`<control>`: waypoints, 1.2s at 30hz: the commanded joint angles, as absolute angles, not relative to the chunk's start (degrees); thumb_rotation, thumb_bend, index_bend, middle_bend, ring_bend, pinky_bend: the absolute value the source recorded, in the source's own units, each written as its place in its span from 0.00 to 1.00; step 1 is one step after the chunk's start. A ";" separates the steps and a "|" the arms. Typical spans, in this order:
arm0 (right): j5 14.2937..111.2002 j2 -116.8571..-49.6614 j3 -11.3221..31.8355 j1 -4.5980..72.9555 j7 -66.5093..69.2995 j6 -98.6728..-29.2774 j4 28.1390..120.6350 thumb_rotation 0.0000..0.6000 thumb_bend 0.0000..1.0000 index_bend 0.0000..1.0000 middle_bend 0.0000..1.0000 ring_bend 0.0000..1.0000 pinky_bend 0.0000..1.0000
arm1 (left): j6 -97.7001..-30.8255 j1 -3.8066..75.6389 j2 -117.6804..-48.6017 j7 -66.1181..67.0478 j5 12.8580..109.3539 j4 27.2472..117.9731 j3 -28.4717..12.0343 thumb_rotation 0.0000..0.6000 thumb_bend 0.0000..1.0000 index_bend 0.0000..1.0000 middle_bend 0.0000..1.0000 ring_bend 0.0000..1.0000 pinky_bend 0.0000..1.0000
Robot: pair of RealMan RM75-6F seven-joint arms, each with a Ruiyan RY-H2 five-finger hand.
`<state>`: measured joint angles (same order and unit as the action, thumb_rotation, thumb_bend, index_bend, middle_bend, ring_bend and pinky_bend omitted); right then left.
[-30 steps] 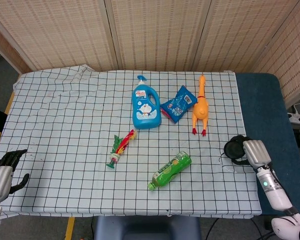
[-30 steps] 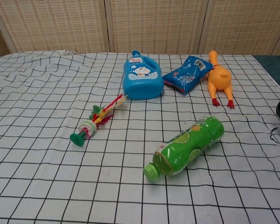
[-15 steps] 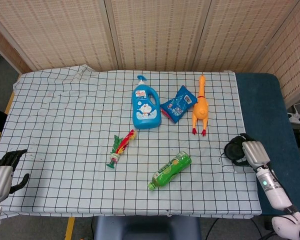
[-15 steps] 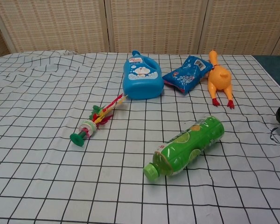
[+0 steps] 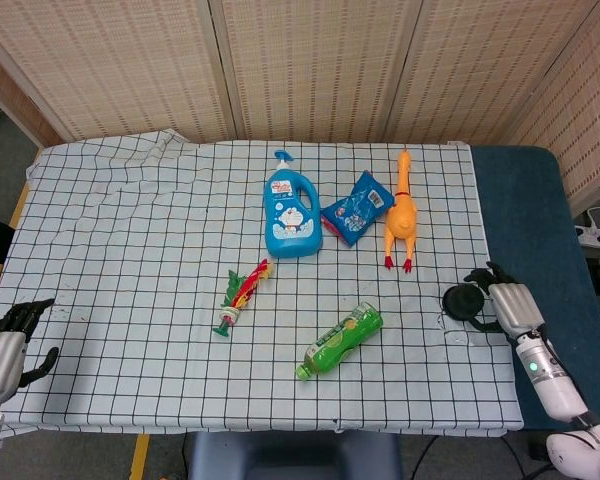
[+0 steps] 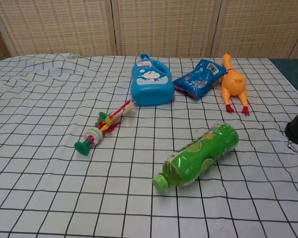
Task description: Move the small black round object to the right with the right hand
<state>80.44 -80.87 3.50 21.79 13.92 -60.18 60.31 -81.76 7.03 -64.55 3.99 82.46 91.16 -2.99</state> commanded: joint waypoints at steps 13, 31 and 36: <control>78.29 -79.22 3.99 20.95 10.10 -59.91 64.04 1.00 0.14 0.27 0.22 0.08 0.21 | -81.64 7.11 -64.61 4.52 82.54 91.34 -2.87 1.00 0.37 0.15 0.18 0.13 0.33; 78.66 -80.88 5.12 19.95 8.04 -64.21 63.06 1.00 0.14 0.48 0.43 0.36 0.47 | -81.68 7.06 -64.54 4.39 82.54 91.37 -2.83 1.00 0.37 0.15 0.18 0.13 0.33; 79.40 -77.91 5.30 18.55 7.17 -67.52 68.41 1.00 0.14 0.49 0.43 0.36 0.47 | -81.67 7.06 -64.48 4.32 82.46 91.45 -2.87 1.00 0.37 0.15 0.18 0.13 0.33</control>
<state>79.09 -79.45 5.17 19.36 7.79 -66.06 66.02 -81.68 7.06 -64.48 4.32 82.46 91.45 -2.87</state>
